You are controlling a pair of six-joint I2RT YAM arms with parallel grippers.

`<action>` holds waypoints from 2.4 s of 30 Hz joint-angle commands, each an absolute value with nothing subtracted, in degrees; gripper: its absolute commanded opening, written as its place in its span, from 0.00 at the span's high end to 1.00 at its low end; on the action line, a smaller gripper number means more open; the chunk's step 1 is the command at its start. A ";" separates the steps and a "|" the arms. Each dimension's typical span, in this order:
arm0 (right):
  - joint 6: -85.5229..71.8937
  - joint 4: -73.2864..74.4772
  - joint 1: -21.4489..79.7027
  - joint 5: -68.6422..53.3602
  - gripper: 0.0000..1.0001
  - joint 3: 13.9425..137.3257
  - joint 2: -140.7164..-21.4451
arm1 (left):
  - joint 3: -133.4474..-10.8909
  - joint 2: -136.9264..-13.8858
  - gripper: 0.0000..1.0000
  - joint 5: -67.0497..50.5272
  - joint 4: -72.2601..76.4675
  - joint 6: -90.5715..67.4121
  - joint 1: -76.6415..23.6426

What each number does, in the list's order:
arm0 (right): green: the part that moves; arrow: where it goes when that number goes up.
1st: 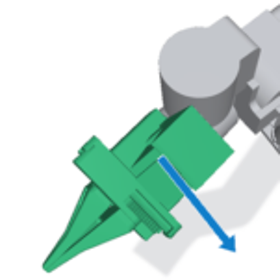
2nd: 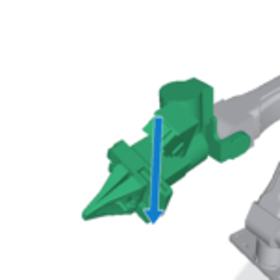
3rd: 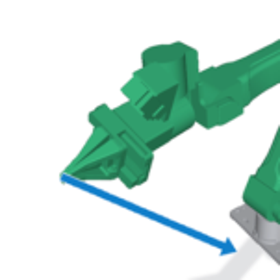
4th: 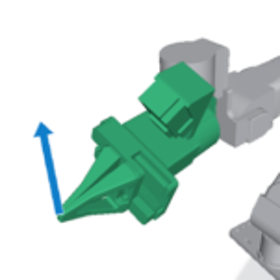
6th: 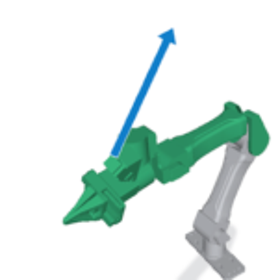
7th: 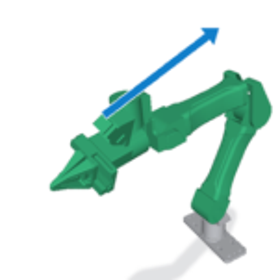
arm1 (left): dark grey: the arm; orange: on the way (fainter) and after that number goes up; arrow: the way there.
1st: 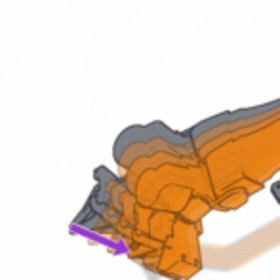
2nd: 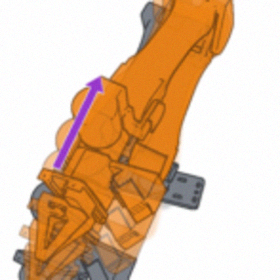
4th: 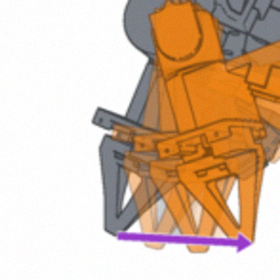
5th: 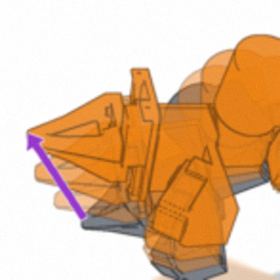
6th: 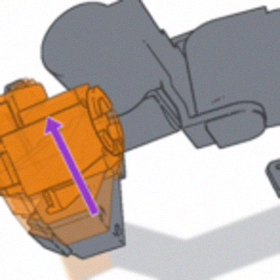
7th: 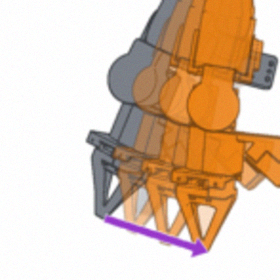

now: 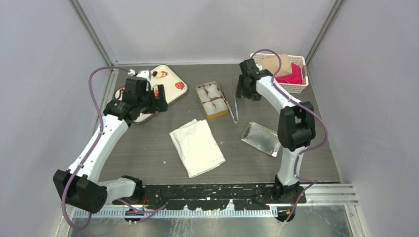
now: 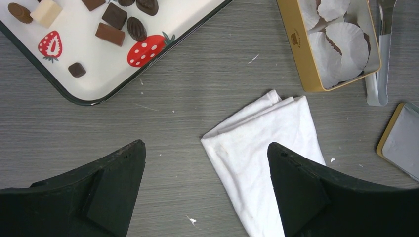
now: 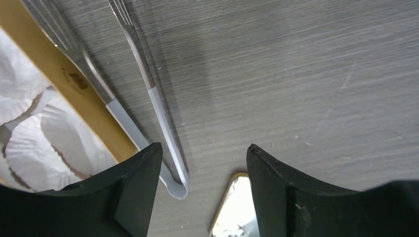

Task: Pack the chocolate

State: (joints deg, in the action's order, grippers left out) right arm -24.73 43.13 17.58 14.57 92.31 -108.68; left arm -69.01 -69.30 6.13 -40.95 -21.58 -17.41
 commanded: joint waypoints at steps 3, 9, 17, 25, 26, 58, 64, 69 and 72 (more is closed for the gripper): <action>-23.16 41.89 18.34 11.54 0.35 98.57 -114.40 | -68.98 -68.57 0.07 5.99 -39.10 -21.09 -17.80; -23.13 38.19 18.39 9.41 0.38 97.93 -118.09 | -68.50 -68.00 0.07 6.64 -40.03 -20.79 -17.84; -24.66 35.40 18.54 8.31 0.39 95.08 -117.23 | -67.39 -66.56 0.07 7.56 -40.34 -20.80 -17.84; -23.71 36.91 19.46 6.50 0.43 97.07 -121.43 | -66.47 -66.20 0.07 7.47 -40.22 -21.09 -17.84; -23.79 37.10 19.54 6.78 0.46 97.16 -122.22 | -66.57 -66.18 0.07 7.40 -40.35 -21.12 -17.84; -34.78 53.82 24.15 19.11 0.99 110.69 -109.93 | -69.67 -61.23 0.06 17.13 -44.38 -18.90 -17.80; -45.81 56.33 34.07 19.23 0.99 115.84 -113.69 | -69.73 -60.35 0.04 23.69 -44.96 -20.92 -17.75; -50.94 56.84 40.39 16.10 0.99 121.48 -119.56 | -68.36 -59.10 0.04 25.89 -44.56 -21.83 -17.75; -52.22 58.36 42.63 15.34 0.99 126.65 -123.51 | -67.44 -58.55 0.04 26.12 -44.73 -22.50 -17.75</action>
